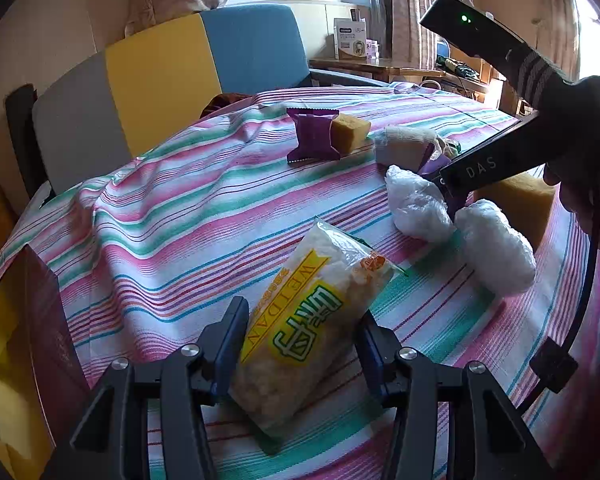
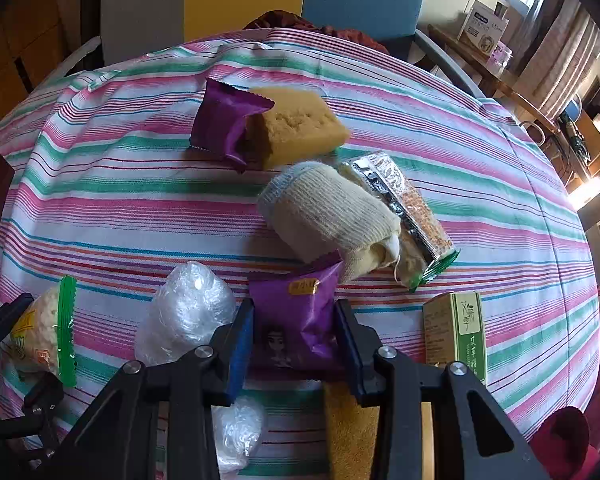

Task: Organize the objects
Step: 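Lift the snack bag with the left gripper while the right gripper grasps a purple packet, then lower the snack bag into the gold tray and open the left gripper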

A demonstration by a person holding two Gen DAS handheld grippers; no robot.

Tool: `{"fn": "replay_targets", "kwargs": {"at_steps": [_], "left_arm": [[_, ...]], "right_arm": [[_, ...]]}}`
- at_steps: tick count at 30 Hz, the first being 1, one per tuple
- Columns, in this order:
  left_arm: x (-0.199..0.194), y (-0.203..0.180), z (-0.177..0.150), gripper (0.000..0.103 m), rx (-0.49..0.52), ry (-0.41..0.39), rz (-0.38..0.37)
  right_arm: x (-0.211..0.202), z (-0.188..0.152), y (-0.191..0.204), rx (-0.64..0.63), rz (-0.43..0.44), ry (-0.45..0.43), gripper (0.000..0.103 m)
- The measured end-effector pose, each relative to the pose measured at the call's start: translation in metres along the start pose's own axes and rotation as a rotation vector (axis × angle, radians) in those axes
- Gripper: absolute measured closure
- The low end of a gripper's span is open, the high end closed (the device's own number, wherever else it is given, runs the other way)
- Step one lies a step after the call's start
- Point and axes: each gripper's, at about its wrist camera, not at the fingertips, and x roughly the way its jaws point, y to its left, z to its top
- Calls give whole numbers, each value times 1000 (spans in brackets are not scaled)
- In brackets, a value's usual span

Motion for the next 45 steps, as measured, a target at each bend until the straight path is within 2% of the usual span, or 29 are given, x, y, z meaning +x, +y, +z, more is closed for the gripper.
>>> {"fn": "replay_targets", "kwargs": {"at_steps": [9, 11, 17, 21, 24, 26, 30, 33, 36, 38, 45], "left_arm": [[-6, 2, 1, 54, -27, 2, 3], [-16, 4, 3, 56, -45, 4, -28], [-66, 17, 13, 56, -122, -56, -88], [-107, 48, 11, 56, -214, -82, -96], [-138, 83, -4, 56, -288, -74, -51], [-156, 109, -22, 56, -337, -50, 18], [-179, 169, -70, 56, -481, 53, 173], [-188, 200, -108, 56, -571, 113, 277], [-189, 217, -136, 56, -620, 176, 358], [-185, 222, -149, 55, -640, 214, 374], [-179, 221, -163, 53, -624, 232, 408]], "right_arm": [[0, 2, 1, 7, 5, 0, 64], [0, 2, 1, 6, 6, -1, 64], [2, 2, 3, -13, -5, -3, 64], [2, 1, 4, -16, -11, -8, 64], [2, 1, 6, -25, -21, -10, 64], [2, 1, 7, -28, -25, -10, 64], [2, 1, 7, -37, -30, -11, 64], [2, 0, 8, -39, -29, -10, 64], [2, 0, 9, -44, -31, -10, 64], [1, -1, 11, -49, -31, -11, 64], [1, -2, 11, -50, -34, -11, 64]]}}
